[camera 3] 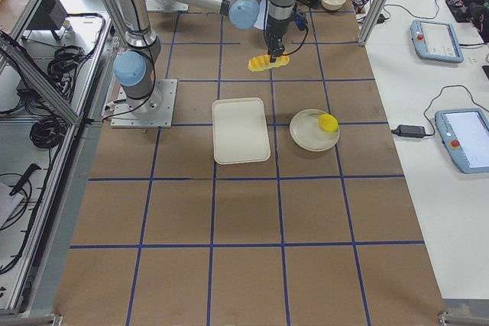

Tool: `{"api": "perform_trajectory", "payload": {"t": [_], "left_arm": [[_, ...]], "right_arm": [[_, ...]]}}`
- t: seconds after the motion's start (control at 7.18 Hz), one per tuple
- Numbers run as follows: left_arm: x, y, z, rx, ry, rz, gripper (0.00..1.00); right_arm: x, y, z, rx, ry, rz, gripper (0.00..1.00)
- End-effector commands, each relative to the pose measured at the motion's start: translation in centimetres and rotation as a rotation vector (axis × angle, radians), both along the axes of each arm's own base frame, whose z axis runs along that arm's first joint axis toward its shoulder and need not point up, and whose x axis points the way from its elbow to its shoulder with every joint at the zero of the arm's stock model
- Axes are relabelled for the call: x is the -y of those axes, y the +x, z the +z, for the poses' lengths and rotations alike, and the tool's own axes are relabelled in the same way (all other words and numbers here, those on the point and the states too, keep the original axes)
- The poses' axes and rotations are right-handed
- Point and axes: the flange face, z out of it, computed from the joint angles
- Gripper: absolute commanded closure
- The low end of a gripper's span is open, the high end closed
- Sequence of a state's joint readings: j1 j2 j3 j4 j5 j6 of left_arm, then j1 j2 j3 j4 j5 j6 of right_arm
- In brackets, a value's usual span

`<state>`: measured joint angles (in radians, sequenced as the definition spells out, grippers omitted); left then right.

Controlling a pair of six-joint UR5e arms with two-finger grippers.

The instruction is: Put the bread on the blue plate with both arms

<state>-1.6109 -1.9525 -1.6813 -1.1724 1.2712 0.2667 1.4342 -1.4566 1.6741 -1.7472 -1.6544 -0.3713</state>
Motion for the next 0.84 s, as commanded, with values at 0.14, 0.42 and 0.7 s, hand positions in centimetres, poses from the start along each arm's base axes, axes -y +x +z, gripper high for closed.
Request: {"api": "perform_trajectory", "payload": {"t": [0.14,0.42,0.7], "left_arm": [[-0.2,-5.1,-3.5,0.006,-0.011,0.000,0.98],[0.1,-6.0,-4.7,0.005,-0.018,0.014,0.96],[0.4,-5.6,-3.3,0.008,-0.052,0.029,0.00]], "right_arm": [[0.0,0.0,0.1,-0.001,-0.004,0.000,0.62],[-0.1,0.1,0.3,-0.002,-0.005,-0.009,0.60],[-0.1,0.1,0.2,-0.001,0.001,-0.015,0.60]]}}
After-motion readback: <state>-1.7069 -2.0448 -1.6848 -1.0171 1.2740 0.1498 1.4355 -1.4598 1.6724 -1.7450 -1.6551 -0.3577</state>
